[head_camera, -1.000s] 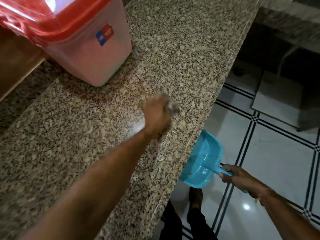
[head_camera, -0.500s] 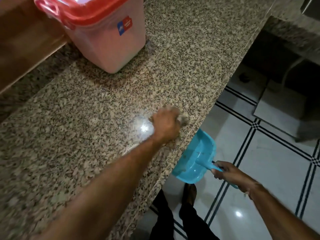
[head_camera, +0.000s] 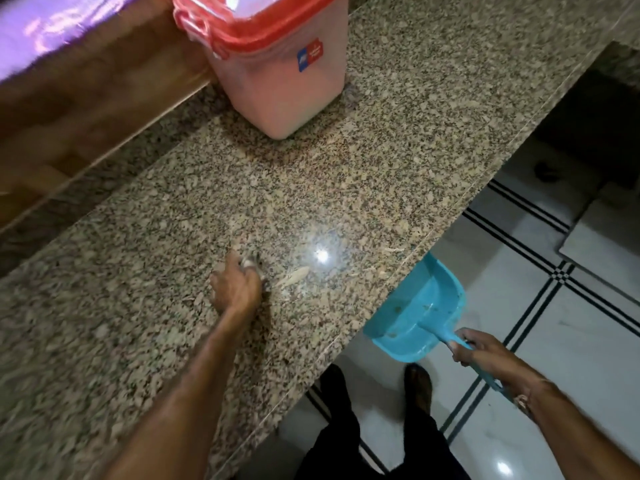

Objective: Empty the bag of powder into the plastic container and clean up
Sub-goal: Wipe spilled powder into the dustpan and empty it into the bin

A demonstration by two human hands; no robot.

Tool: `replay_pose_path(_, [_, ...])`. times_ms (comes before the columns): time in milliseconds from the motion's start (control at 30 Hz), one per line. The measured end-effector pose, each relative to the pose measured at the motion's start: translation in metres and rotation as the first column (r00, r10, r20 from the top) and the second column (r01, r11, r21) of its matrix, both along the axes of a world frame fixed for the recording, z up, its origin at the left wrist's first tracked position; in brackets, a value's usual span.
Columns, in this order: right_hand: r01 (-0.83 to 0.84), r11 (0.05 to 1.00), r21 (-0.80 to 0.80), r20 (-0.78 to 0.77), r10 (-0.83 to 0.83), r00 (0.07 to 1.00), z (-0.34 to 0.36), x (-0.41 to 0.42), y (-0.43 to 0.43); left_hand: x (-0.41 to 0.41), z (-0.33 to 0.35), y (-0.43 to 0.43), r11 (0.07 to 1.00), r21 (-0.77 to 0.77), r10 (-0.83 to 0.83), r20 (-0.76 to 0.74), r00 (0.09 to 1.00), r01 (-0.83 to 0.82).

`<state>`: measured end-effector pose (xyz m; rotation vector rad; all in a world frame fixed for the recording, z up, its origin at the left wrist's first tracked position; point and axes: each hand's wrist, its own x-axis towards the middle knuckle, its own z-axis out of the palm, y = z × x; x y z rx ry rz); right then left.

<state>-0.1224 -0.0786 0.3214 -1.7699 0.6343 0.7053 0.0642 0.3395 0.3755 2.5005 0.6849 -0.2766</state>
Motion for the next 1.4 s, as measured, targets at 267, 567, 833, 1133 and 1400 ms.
replay_pose_path(267, [-0.174, 0.984, 0.028, 0.014, 0.174, 0.985, -0.008, 0.03, -0.032, -0.016, 0.005, -0.175, 0.998, 0.021, -0.063, -0.019, 0.998, 0.063])
replay_pose_path(567, [-0.304, 0.951, 0.059, -0.011, 0.306, 0.952, -0.019, 0.067, -0.085, -0.049, 0.015, -0.101, 0.934, 0.11, 0.332, 0.079, 0.94, -0.339])
replay_pose_path(833, [-0.327, 0.939, 0.104, -0.047, 0.333, 0.942, -0.036, 0.066, -0.095, -0.06, 0.007, -0.183, 0.924, 0.207, 0.329, -0.003, 0.944, -0.321])
replay_pose_path(1133, [-0.297, 0.946, 0.133, -0.033, 0.304, 0.952, -0.028, 0.07, -0.106, -0.032, 0.004, -0.24, 0.958, -0.063, 0.284, 0.107, 0.953, -0.278])
replay_pose_path(1400, [-0.279, 0.944, 0.175, -0.025, 0.288, 0.957, -0.023, 0.066, -0.096, -0.026, 0.014, -0.275, 0.985, -0.034, 0.173, 0.07, 0.983, -0.171])
